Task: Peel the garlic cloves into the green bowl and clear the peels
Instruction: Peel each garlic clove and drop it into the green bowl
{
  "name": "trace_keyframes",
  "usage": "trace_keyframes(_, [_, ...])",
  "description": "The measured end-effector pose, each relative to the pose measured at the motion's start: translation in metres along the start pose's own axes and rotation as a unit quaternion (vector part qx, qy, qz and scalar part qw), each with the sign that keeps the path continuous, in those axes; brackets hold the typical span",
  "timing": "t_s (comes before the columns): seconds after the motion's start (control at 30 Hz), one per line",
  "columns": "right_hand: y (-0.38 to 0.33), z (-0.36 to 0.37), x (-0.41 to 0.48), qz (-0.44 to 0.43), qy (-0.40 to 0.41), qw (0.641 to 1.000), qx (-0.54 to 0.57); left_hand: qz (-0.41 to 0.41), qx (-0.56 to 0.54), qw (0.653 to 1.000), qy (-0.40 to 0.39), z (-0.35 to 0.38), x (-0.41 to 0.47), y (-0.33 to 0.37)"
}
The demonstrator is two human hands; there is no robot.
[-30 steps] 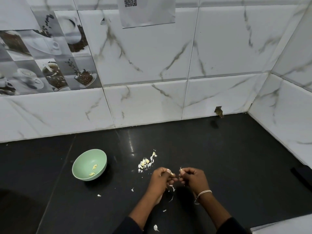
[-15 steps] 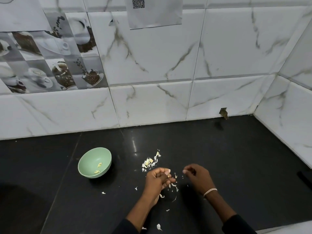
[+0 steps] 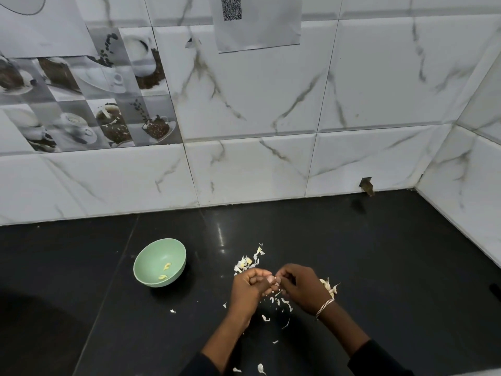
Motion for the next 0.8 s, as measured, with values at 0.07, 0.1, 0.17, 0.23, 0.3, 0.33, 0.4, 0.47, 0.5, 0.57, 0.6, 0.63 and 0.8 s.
trace_keyframes(0.07, [-0.001, 0.0, 0.001, 0.006, 0.019, 1.0, 0.006, 0.036, 0.064, 0.997, -0.007, -0.001, 0.0, 0.003])
trace_keyframes(0.1, [-0.002, 0.001, 0.001, 0.013, 0.021, 1.0, 0.016, 0.051, 0.091, 0.994, -0.002, -0.002, 0.0, 0.004])
trace_keyframes(0.17, [-0.002, 0.002, 0.003, 0.033, 0.017, 0.999, 0.04, 0.075, 0.135, 0.988, 0.02, -0.003, 0.001, 0.007])
trace_keyframes(0.23, [-0.002, 0.003, 0.005, 0.05, 0.02, 0.997, 0.053, 0.103, 0.185, 0.977, 0.036, -0.002, 0.0, 0.01])
trace_keyframes(0.3, [-0.003, 0.004, 0.005, 0.068, 0.032, 0.994, 0.076, 0.137, 0.243, 0.96, 0.037, -0.001, -0.002, 0.01])
trace_keyframes(0.33, [-0.003, 0.004, 0.006, 0.075, 0.037, 0.993, 0.087, 0.155, 0.272, 0.949, 0.041, 0.0, -0.003, 0.01])
trace_keyframes(0.4, [-0.005, 0.006, 0.006, 0.083, 0.035, 0.991, 0.102, 0.199, 0.336, 0.919, 0.051, 0.0, -0.003, 0.01])
trace_keyframes(0.47, [-0.008, 0.008, 0.006, 0.09, 0.026, 0.989, 0.117, 0.228, 0.384, 0.893, 0.053, 0.0, -0.003, 0.011])
trace_keyframes(0.5, [-0.008, 0.008, 0.007, 0.094, 0.022, 0.987, 0.126, 0.233, 0.392, 0.888, 0.053, 0.0, -0.003, 0.011])
trace_keyframes(0.57, [-0.011, 0.01, 0.007, 0.1, 0.015, 0.985, 0.139, 0.236, 0.394, 0.887, 0.056, 0.001, -0.003, 0.012])
trace_keyframes(0.6, [-0.011, 0.01, 0.008, 0.1, 0.013, 0.985, 0.142, 0.234, 0.394, 0.887, 0.059, 0.001, -0.002, 0.012])
trace_keyframes(0.63, [-0.011, 0.011, 0.008, 0.1, 0.012, 0.984, 0.146, 0.232, 0.393, 0.888, 0.063, 0.002, -0.002, 0.012])
trace_keyframes(0.8, [-0.011, 0.01, 0.007, 0.084, 0.018, 0.982, 0.167, 0.207, 0.354, 0.909, 0.072, 0.004, -0.001, 0.016])
Point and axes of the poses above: each hand's wrist, its own x-axis towards the middle knuckle, its own z-axis out of the palm, y = z × x, the point moved 1 cm from there along x, towards the middle knuckle, and after that the axes turned 5 degrees about x, right-handed, at the moved point
